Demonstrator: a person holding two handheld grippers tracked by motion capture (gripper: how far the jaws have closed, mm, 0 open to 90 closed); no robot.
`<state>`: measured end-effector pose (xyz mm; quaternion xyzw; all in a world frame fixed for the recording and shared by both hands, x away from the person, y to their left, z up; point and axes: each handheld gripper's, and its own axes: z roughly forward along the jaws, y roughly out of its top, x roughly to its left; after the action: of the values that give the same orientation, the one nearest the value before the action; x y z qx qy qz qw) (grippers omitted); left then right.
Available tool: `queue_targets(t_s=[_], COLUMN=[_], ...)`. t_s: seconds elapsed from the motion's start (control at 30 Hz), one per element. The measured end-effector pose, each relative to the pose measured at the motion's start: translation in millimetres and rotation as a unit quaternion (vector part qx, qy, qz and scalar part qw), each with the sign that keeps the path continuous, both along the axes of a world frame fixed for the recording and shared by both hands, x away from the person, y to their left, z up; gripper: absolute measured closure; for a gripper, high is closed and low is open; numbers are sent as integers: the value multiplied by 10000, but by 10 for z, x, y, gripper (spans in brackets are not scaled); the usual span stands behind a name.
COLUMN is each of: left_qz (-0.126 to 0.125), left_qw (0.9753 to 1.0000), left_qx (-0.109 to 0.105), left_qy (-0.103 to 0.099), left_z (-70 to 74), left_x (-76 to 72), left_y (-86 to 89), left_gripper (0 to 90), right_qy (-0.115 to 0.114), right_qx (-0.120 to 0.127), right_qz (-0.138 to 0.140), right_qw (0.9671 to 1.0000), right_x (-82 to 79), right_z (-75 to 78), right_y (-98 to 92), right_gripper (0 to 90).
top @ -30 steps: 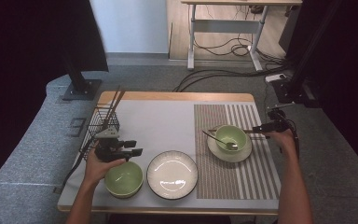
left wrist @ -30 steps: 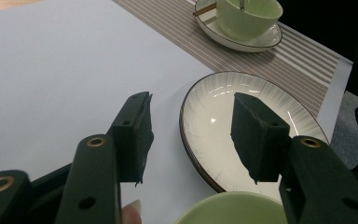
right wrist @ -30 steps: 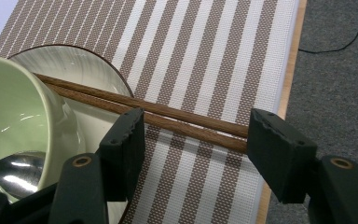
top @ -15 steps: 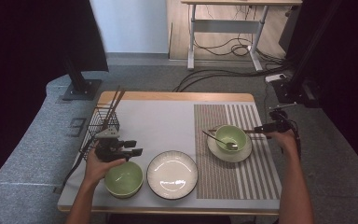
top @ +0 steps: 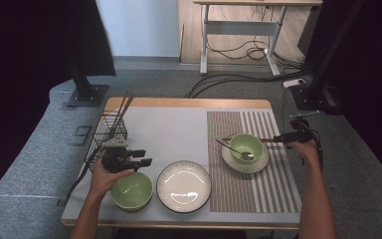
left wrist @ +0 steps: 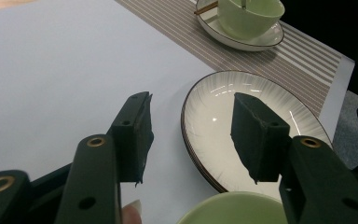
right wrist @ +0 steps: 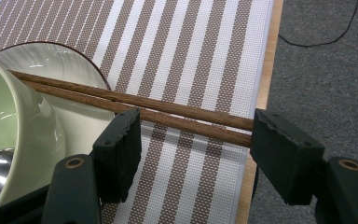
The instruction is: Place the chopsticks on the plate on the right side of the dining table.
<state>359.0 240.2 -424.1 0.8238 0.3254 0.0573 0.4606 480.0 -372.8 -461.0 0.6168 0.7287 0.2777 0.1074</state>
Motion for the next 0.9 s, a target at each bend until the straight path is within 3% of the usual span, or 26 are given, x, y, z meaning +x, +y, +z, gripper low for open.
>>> queue_targets(t_s=[0.9], left_qz=[19], left_qw=[10000], left_qx=[30], left_qy=[-1], left_z=[-7], left_x=[6], left_y=[3], left_gripper=[481], right_qy=[41], right_qx=[99], right_qz=[-121], right_qw=[9999], right_x=[5], right_z=[-79], right_y=[-89], right_gripper=[329])
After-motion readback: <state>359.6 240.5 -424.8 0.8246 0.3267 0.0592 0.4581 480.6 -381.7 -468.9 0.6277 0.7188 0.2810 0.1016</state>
